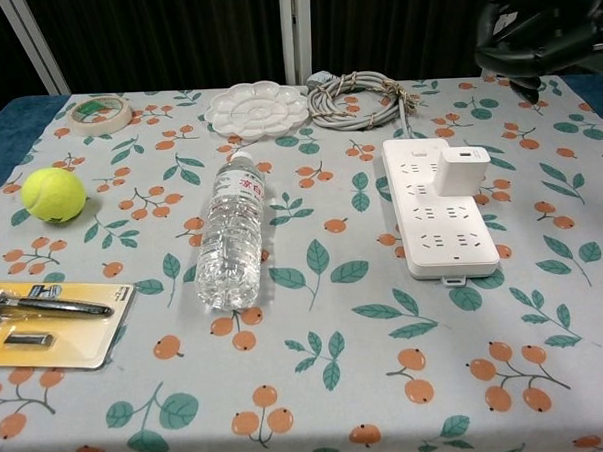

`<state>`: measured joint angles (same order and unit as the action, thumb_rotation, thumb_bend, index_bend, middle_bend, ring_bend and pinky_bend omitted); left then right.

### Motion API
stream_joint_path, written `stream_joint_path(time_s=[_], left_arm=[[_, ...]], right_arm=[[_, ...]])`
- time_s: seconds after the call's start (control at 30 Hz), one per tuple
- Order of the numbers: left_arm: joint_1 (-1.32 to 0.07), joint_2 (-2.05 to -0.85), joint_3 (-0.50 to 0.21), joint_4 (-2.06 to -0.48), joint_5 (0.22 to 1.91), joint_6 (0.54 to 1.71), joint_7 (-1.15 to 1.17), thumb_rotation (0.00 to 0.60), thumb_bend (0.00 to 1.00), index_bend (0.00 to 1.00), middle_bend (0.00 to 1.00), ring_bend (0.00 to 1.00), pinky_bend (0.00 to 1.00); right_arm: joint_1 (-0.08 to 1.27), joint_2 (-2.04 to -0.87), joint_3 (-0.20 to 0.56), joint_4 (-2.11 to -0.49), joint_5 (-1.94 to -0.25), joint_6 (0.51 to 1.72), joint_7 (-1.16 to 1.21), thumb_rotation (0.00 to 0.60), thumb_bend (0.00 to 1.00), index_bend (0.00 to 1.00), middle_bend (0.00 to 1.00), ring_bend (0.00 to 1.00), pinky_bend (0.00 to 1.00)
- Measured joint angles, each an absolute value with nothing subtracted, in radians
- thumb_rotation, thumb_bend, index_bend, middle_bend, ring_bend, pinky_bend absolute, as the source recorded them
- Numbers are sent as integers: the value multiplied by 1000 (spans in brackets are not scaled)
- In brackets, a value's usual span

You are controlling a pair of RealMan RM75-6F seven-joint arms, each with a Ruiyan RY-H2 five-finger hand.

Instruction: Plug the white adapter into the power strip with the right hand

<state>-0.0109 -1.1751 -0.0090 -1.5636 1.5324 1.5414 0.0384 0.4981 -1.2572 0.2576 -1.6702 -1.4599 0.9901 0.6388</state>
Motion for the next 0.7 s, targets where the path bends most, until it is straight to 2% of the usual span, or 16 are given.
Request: stream_joint_path(time_s=[0.07, 0.17, 0.27, 0.33, 0.57, 0.7], left_arm=[[-11, -1175, -10, -1565, 1534, 1545, 41, 600, 83, 63, 0, 0, 0], [-11, -1177, -13, -1569, 1536, 1552, 48, 600, 84, 63, 0, 0, 0], [-11, -1181, -15, -1571, 1539, 1557, 56, 600, 83, 63, 0, 0, 0], [-11, -1183, -15, -1573, 1541, 1561, 63, 600, 83, 63, 0, 0, 0], [-6, -1189, -16, -1582, 1550, 1577, 84, 600, 83, 63, 0, 0, 0], [-5, -1192, -15, -1584, 1550, 1579, 90, 600, 82, 63, 0, 0, 0]], right_arm=[[470, -1226, 237, -1673, -1487, 1039, 532, 600, 409, 376, 380, 265, 161], [421, -1182, 202, -1674, -1517, 1110, 371, 600, 366, 246, 274, 145, 42], [363, -1140, 163, -1670, -1538, 1184, 217, 600, 333, 80, 144, 23, 0], [324, -1119, 140, -1666, -1547, 1232, 135, 600, 327, 19, 90, 1, 0], [182, -1093, 69, -1636, -1592, 1442, 2, 600, 327, 0, 50, 0, 0], [135, -1097, 36, -1605, -1626, 1504, 3, 600, 327, 0, 50, 0, 0]])
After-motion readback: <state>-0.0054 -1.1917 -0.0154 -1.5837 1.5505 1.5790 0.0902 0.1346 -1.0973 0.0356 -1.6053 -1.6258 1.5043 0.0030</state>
